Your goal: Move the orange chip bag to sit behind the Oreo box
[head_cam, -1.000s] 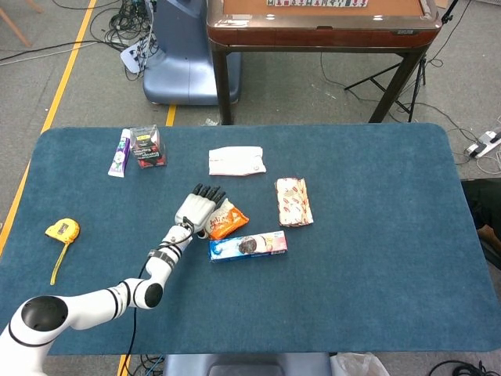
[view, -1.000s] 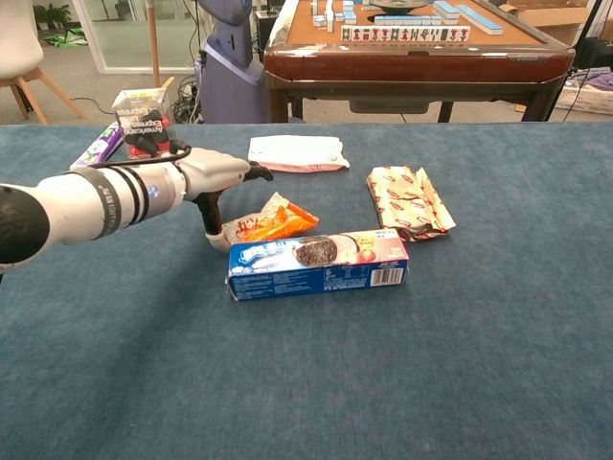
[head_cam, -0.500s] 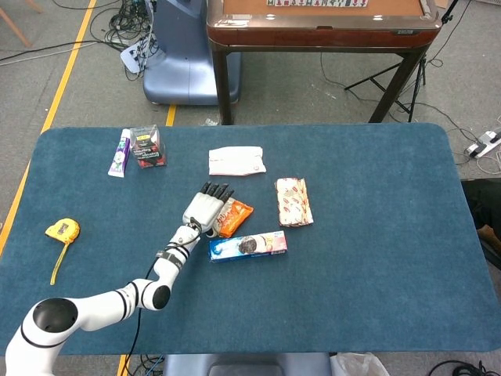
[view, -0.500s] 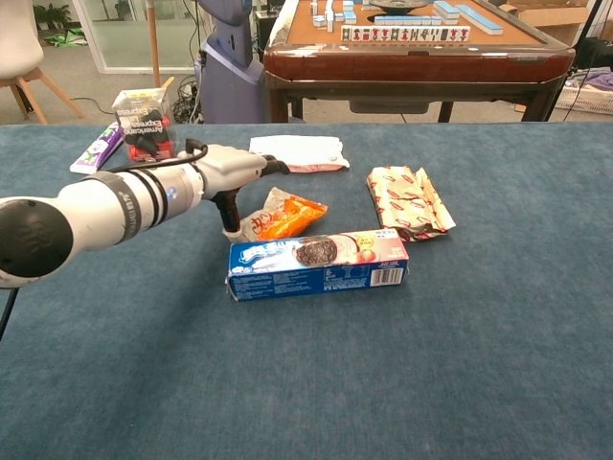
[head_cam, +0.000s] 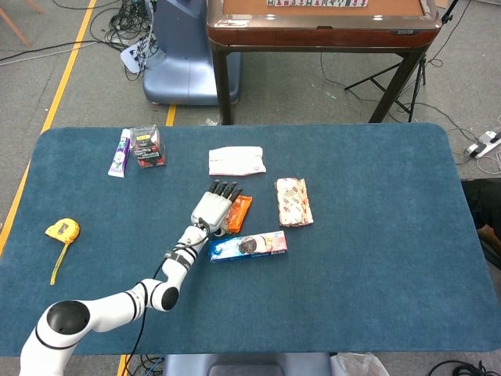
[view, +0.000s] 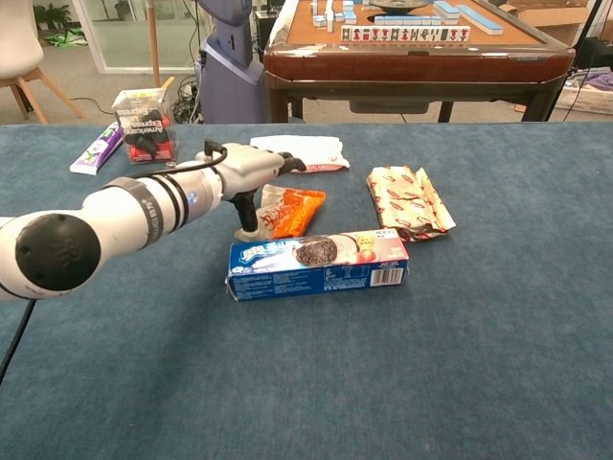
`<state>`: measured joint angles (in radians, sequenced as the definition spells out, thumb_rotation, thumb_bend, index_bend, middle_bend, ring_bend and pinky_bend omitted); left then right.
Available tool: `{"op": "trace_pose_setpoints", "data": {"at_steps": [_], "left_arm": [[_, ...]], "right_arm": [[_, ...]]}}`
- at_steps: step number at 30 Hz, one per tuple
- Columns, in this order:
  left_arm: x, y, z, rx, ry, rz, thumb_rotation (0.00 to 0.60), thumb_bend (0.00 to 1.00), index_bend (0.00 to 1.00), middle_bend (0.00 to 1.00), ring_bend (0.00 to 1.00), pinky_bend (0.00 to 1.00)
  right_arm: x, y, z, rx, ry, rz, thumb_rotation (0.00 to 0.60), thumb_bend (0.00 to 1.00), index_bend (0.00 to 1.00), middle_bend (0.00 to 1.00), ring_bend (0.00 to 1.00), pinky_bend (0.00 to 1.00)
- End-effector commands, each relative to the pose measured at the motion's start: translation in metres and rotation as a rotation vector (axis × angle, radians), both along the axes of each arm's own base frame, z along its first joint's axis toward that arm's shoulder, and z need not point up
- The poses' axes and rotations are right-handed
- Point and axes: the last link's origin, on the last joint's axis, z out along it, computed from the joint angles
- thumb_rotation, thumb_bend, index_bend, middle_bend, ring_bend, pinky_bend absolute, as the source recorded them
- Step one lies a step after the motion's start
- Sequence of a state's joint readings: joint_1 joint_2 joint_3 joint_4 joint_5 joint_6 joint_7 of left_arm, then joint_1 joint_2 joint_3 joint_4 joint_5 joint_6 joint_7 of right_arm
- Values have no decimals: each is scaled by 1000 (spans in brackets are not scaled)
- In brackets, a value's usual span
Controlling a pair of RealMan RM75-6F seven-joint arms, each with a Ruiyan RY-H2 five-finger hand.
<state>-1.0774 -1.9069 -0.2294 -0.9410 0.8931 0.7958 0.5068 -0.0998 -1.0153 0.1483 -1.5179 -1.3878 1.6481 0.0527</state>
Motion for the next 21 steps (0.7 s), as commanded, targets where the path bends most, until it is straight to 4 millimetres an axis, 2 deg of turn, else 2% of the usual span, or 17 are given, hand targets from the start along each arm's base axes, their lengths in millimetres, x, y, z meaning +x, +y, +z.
{"op": "trace_pose_setpoints", "data": {"at_steps": [1, 12, 21], "left_arm": [[2, 0, 0, 11, -9, -4, 600, 10, 0, 0, 0, 0], [8, -1, 0, 49, -64, -3, 600, 11, 0, 0, 0, 0], [0, -1, 4, 60, -40, -13, 600, 11, 0, 0, 0, 28]], "right_arm": [[0, 0, 0, 1, 0, 0, 600, 0, 320, 400, 344, 491], [1, 0, -1, 4, 1, 2, 600, 0, 320, 400, 345, 491], [0, -1, -1, 5, 1, 1, 600, 0, 320, 401, 345, 491]]}}
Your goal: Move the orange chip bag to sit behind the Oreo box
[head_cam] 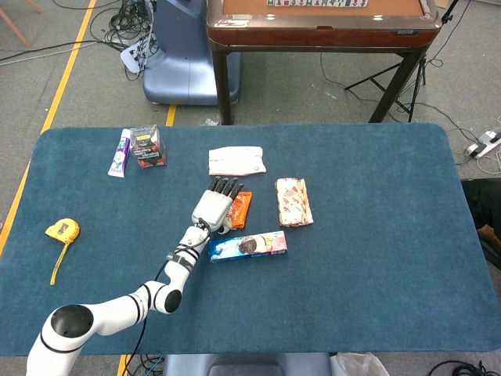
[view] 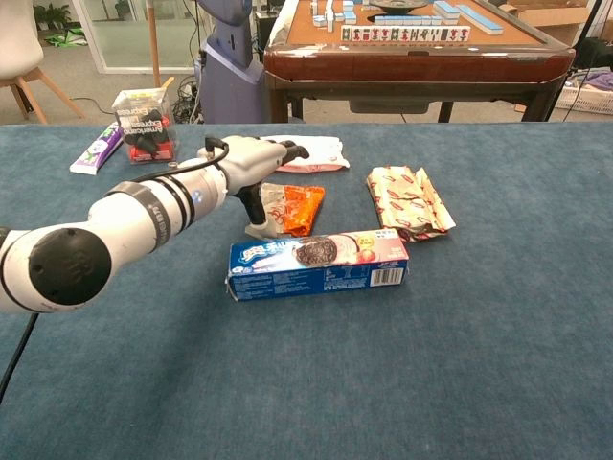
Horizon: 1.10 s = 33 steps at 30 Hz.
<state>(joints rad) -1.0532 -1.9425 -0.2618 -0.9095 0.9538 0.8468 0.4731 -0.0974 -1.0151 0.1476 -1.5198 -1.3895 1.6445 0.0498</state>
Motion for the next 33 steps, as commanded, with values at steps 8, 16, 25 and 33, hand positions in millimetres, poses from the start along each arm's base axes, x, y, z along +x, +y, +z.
{"op": "trace_pose_setpoints", "data": {"at_steps": [8, 16, 25, 33], "left_arm": [[-12, -11, 42, 40, -15, 17, 600, 11, 0, 0, 0, 83], [-31, -44, 95, 48, 11, 37, 600, 11, 0, 0, 0, 91], [-68, -97, 163, 86, 14, 83, 600, 11, 0, 0, 0, 90], [-104, -141, 203, 162, 64, 106, 600, 11, 0, 0, 0, 90]], "right_arm": [[0, -1, -3, 11, 7, -4, 600, 0, 320, 401, 345, 491], [3, -4, -10, 37, 22, -4, 600, 0, 320, 401, 345, 491], [8, -6, -17, 57, 26, 8, 600, 0, 320, 400, 345, 491], [16, -7, -27, 75, 37, 39, 600, 0, 320, 400, 345, 491]]}}
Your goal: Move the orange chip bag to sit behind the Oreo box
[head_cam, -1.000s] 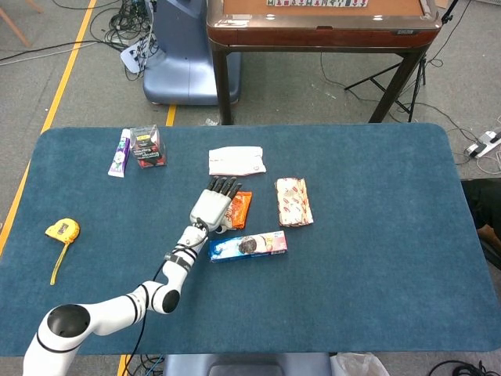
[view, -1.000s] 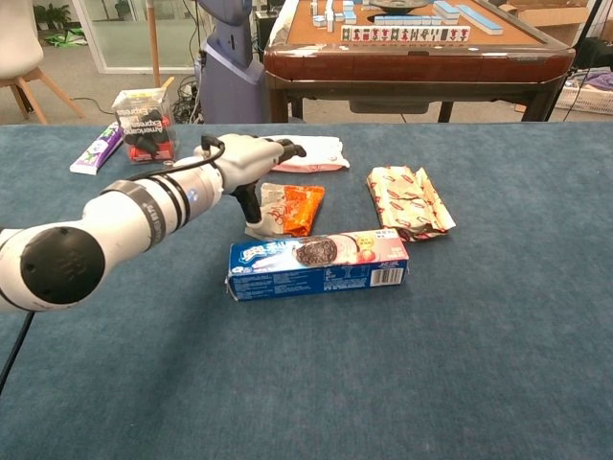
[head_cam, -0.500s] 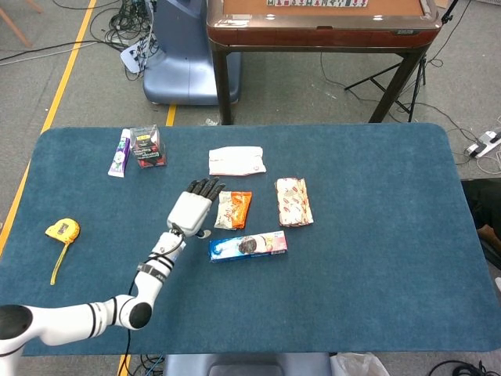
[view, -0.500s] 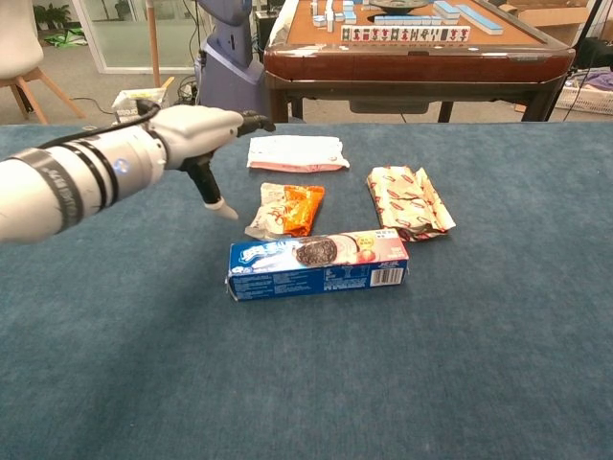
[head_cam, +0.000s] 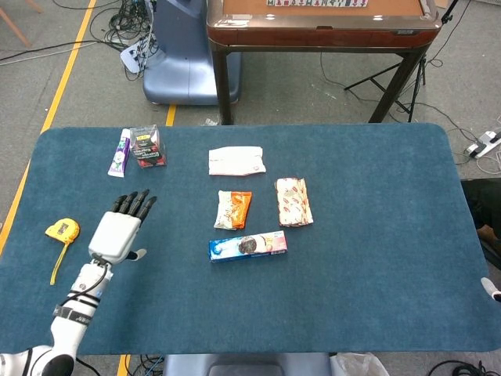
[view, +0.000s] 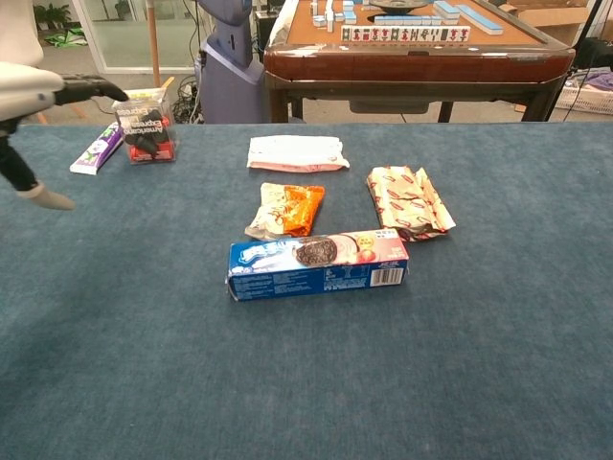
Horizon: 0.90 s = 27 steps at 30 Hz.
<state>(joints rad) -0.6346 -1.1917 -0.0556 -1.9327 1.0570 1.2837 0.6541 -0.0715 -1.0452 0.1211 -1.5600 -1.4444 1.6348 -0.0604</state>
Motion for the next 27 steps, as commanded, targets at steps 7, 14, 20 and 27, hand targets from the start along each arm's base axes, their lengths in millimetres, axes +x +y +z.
{"op": "trace_pose_setpoints", "data": {"at_steps": [7, 14, 20, 27], "left_arm": [[-55, -55, 30, 106, 4, 73, 600, 11, 0, 0, 0, 90], [-76, -86, 43, 171, -3, 106, 600, 11, 0, 0, 0, 90], [-92, -114, 46, 178, 25, 151, 600, 11, 17, 0, 0, 88], [-113, -134, 48, 180, 3, 215, 600, 11, 61, 0, 0, 86]], "right_arm": [[13, -2, -12, 5, -3, 42, 600, 0, 320, 401, 345, 491], [22, -7, -21, 0, 7, 59, 600, 0, 320, 401, 345, 491], [29, -17, -27, -16, 28, 63, 600, 0, 320, 401, 342, 466], [15, -29, -24, -46, 30, 18, 600, 0, 320, 386, 276, 383]]}}
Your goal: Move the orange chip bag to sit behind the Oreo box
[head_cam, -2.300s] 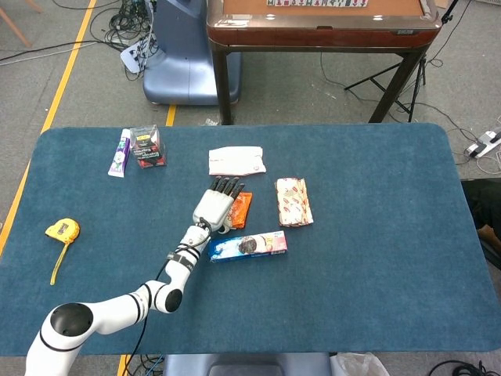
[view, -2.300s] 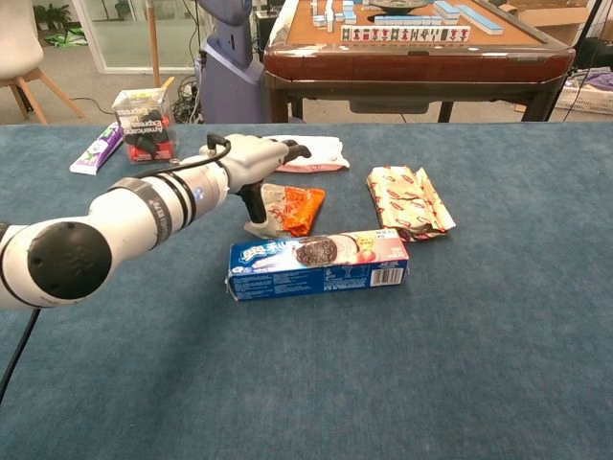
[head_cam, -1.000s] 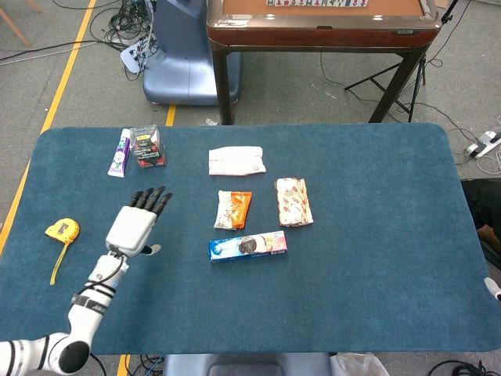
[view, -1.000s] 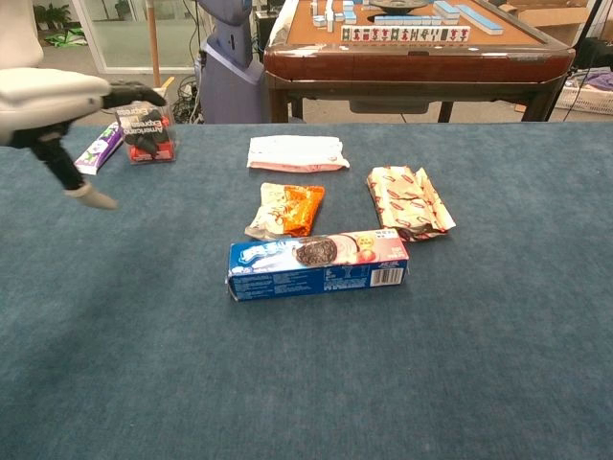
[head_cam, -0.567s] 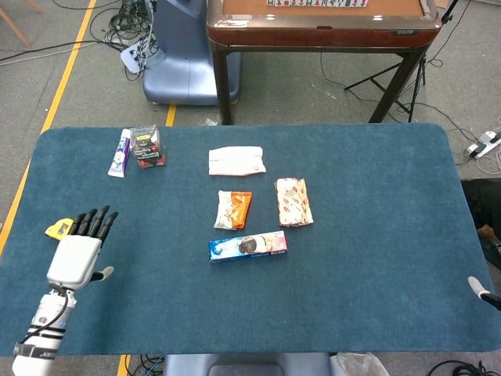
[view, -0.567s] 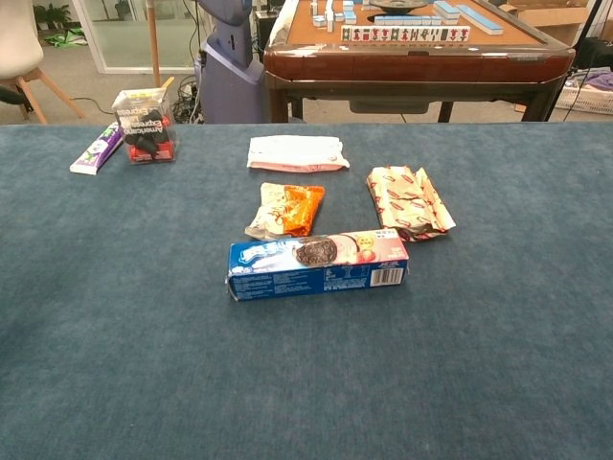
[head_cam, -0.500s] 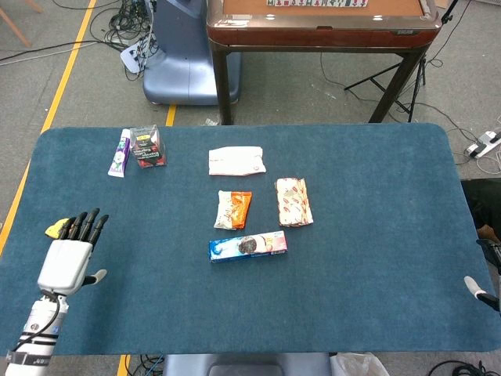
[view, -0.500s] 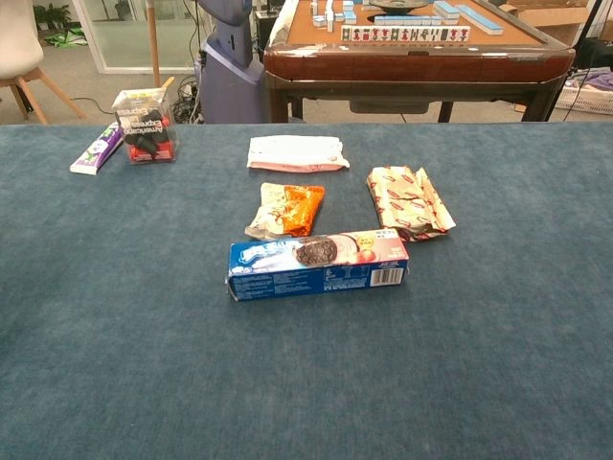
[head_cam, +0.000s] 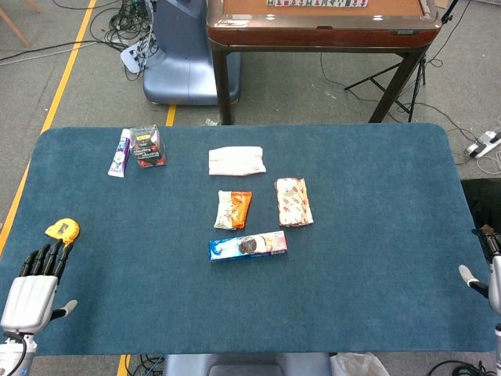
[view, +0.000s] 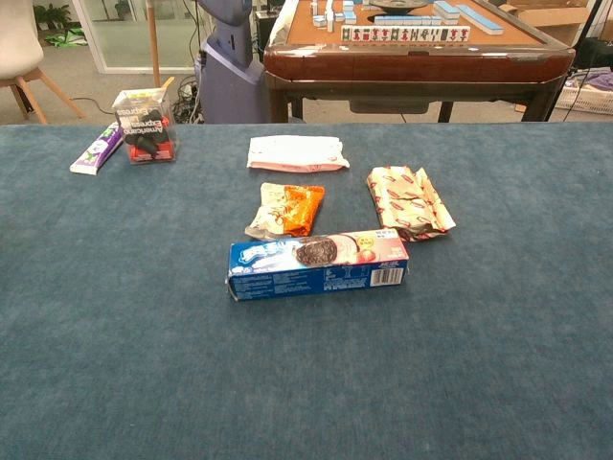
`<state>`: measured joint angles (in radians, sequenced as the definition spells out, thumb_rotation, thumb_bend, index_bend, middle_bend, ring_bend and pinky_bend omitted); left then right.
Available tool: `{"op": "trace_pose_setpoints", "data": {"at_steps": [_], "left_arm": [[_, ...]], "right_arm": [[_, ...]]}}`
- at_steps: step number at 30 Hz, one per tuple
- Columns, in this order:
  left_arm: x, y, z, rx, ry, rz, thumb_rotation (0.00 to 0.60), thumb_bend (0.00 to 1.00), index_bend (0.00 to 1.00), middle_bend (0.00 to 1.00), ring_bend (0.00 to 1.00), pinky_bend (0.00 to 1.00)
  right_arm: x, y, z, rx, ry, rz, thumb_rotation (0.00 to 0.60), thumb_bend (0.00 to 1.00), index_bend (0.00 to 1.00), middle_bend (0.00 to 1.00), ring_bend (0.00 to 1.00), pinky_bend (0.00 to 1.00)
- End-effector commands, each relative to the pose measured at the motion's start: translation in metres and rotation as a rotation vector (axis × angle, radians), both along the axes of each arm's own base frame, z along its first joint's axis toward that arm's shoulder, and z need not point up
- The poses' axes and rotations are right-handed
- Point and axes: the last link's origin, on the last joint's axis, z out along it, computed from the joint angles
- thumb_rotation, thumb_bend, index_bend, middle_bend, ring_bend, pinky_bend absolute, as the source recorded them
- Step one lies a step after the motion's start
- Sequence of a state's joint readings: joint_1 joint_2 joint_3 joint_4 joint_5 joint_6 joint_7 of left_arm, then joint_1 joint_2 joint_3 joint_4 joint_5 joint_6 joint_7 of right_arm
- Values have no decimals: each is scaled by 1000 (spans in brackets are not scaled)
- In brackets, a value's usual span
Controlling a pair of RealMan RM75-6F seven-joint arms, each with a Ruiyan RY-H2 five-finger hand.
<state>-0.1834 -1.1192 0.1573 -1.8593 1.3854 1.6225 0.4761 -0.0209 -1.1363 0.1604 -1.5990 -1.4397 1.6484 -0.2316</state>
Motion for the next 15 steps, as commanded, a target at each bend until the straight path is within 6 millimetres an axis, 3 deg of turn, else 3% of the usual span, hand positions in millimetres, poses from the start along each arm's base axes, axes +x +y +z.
{"op": "trace_pose_setpoints", "data": {"at_steps": [1, 7, 15], "left_arm": [[-10, -3, 1, 8, -21, 17, 600, 11, 65, 0, 0, 86], [-32, 3, 6, 8, -54, 42, 600, 10, 85, 0, 0, 86], [-39, 5, 3, -21, -61, 39, 600, 11, 94, 0, 0, 86]], "right_arm": [[-6, -6, 3, -7, -9, -14, 600, 0, 320, 385, 275, 383], [-10, -9, 5, 7, -22, -15, 600, 0, 320, 384, 274, 383], [-15, -12, 4, 22, -32, -41, 600, 0, 320, 384, 274, 383]]}}
